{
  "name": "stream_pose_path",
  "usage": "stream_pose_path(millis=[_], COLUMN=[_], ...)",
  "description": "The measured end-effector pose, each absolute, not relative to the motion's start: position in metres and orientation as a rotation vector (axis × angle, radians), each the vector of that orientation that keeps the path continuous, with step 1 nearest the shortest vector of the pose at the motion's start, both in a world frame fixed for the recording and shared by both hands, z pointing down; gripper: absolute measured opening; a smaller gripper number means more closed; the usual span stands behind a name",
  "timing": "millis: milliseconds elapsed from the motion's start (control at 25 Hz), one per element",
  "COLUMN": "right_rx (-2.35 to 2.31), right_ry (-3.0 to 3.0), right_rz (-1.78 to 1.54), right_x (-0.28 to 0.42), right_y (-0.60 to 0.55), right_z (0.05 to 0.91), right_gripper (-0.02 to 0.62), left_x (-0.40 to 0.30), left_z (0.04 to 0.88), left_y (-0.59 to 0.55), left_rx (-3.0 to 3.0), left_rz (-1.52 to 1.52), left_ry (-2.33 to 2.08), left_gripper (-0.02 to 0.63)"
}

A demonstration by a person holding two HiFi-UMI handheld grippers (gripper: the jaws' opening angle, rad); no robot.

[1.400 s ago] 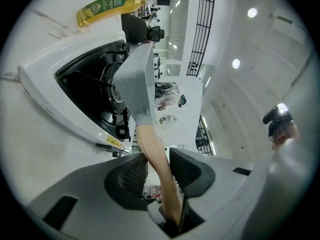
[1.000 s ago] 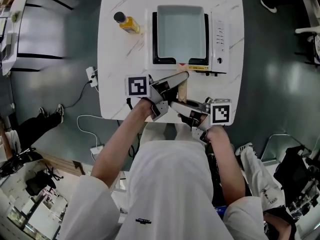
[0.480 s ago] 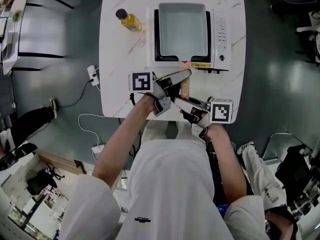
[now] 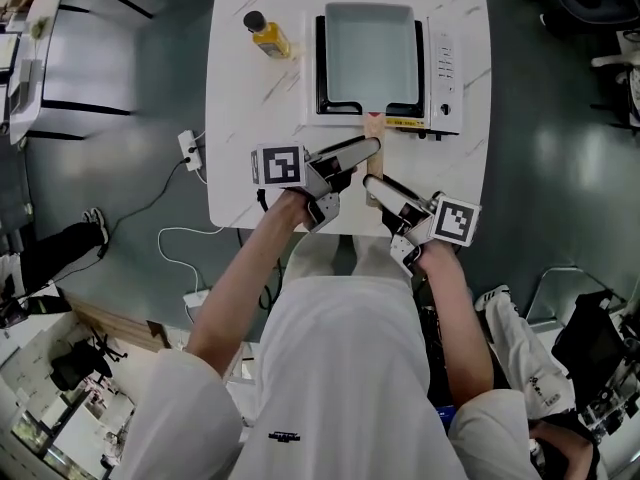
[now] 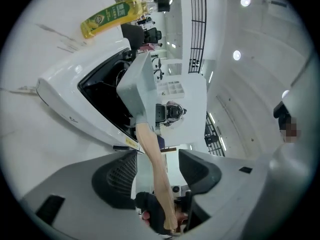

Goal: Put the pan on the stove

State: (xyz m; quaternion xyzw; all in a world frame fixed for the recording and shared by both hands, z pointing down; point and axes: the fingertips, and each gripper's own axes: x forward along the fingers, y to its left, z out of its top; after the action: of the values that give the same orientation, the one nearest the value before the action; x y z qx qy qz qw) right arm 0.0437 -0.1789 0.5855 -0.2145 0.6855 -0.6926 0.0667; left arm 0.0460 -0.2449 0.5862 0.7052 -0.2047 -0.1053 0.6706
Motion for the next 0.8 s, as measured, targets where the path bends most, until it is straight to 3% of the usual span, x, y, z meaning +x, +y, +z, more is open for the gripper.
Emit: stream_pose_path(millis=[360, 440, 560, 760, 800], right_rx=[-1.015, -1.074, -1.270, -1.447, -1.474], right_ry=[2.232, 2.292, 2.387, 2.591, 2.644], right_rz=[-1.881, -1.772, -1.565, -1.211, -1.131], right_x=[0.083, 0.087, 0.108, 0.119, 0.118], right_y=[-0.172, -0.174, -0.178, -0.183, -0.183], right_z=[0.564, 0.548, 0.529, 0.481, 0.471], right_gripper=[0.272, 0.234, 0.095, 0.080, 0.080], left_x=[0.015, 0.007, -0.002, -0.026, -0.030], left_z=[0.551, 0.540, 0.519, 0.487, 0.480], left_y=[-0.205, -0.198, -0.189, -0.182, -0.180], left_rx=[1.863, 1.944, 2.064, 2.200, 2.227], left_rz=[-0.020, 0.045, 0.103, 0.212, 0.228], left_ry=[-0.665, -0.730, -0.837, -1.080, -1.118], left_gripper=[0.249, 0.240, 0.151, 0.002, 0.000])
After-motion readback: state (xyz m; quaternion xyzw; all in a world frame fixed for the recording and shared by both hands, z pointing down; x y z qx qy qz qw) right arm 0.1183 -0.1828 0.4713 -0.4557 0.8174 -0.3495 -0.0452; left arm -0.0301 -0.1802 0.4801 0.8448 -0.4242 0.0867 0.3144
